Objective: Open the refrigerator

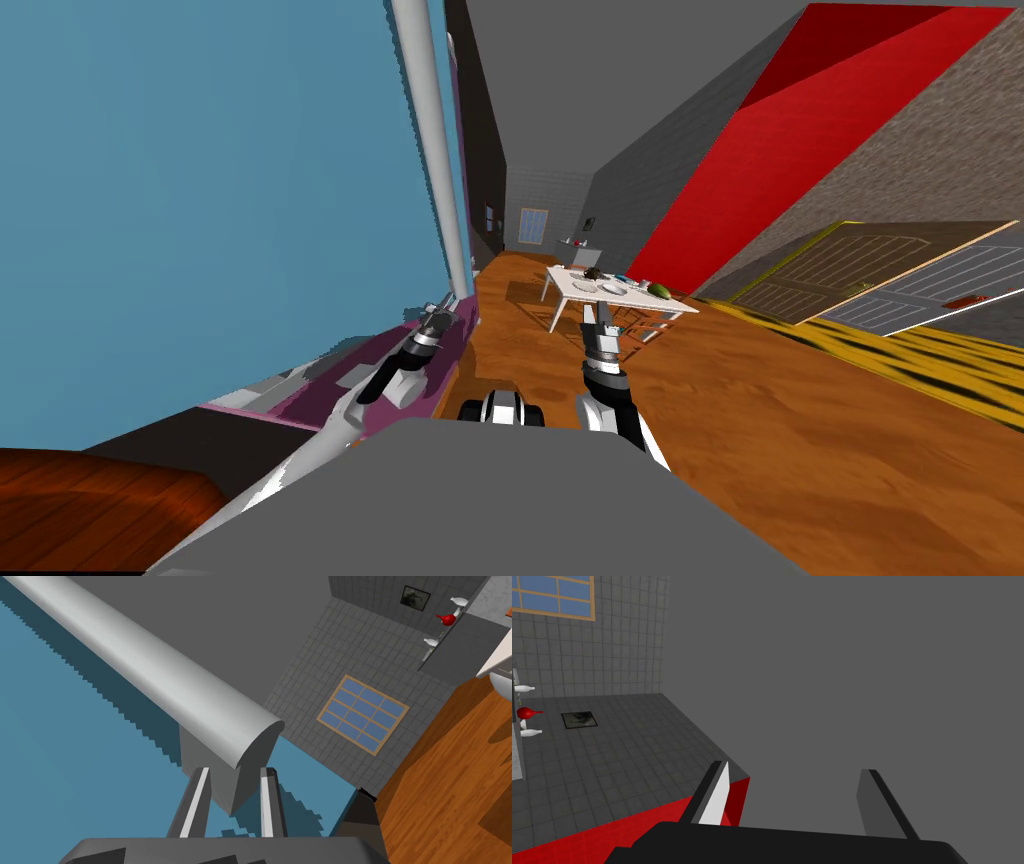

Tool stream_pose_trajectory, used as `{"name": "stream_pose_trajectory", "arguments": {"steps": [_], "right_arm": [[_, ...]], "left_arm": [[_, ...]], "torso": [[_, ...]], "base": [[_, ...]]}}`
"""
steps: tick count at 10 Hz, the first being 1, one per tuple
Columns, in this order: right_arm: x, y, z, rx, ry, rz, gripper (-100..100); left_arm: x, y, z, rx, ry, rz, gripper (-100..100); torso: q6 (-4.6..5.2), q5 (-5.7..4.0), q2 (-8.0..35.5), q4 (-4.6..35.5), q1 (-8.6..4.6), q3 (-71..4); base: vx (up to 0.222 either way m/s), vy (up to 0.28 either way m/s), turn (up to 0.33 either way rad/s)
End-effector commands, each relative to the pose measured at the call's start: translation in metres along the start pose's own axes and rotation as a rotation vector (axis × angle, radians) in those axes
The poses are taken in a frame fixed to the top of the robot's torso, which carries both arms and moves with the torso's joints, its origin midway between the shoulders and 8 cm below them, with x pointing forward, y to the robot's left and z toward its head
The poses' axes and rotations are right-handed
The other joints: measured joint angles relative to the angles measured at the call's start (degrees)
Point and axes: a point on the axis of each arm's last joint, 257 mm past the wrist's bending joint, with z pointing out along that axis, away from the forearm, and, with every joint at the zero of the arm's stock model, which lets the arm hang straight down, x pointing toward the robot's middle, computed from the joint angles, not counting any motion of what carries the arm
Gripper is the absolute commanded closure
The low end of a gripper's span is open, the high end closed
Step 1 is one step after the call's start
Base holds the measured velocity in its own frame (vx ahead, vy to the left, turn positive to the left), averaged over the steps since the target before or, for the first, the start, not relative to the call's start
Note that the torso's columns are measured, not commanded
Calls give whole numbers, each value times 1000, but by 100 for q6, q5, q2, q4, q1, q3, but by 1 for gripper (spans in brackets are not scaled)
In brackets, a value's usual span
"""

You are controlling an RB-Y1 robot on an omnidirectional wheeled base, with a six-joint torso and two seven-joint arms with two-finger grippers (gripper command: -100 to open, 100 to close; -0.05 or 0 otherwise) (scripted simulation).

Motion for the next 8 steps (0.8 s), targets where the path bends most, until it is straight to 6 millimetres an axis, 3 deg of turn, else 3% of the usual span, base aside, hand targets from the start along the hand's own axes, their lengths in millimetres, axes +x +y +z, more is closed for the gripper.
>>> {"name": "stream_pose_trajectory", "arguments": {"steps": [1, 2, 3, 4, 8], "right_arm": [[0, 0, 0, 0, 0, 0, 0], [0, 0, 0, 0, 0, 0, 0], [0, 0, 0, 0, 0, 0, 0], [0, 0, 0, 0, 0, 0, 0], [0, 0, 0, 0, 0, 0, 0]], "left_arm": [[34, -6, 0, 8, 75, -49, 100], [45, -5, -2, 3, 97, -69, 100], [31, 2, -7, -25, 61, -52, 100], [50, 6, -12, -40, 106, -85, 100], [89, 4, -21, -52, 198, -145, 100]], "torso": [[6, -5, 2, 1, -15, 1], [15, -12, 6, 7, -28, 0], [2, -12, 15, 14, -25, 4], [-15, 2, -5, 1, 1, -4], [-17, 9, 16, -3, 5, 12]], "base": [[-127, 28, -159], [-125, 33, -122], [-60, 17, -13], [-116, 48, -185], [-162, 64, -170]]}}
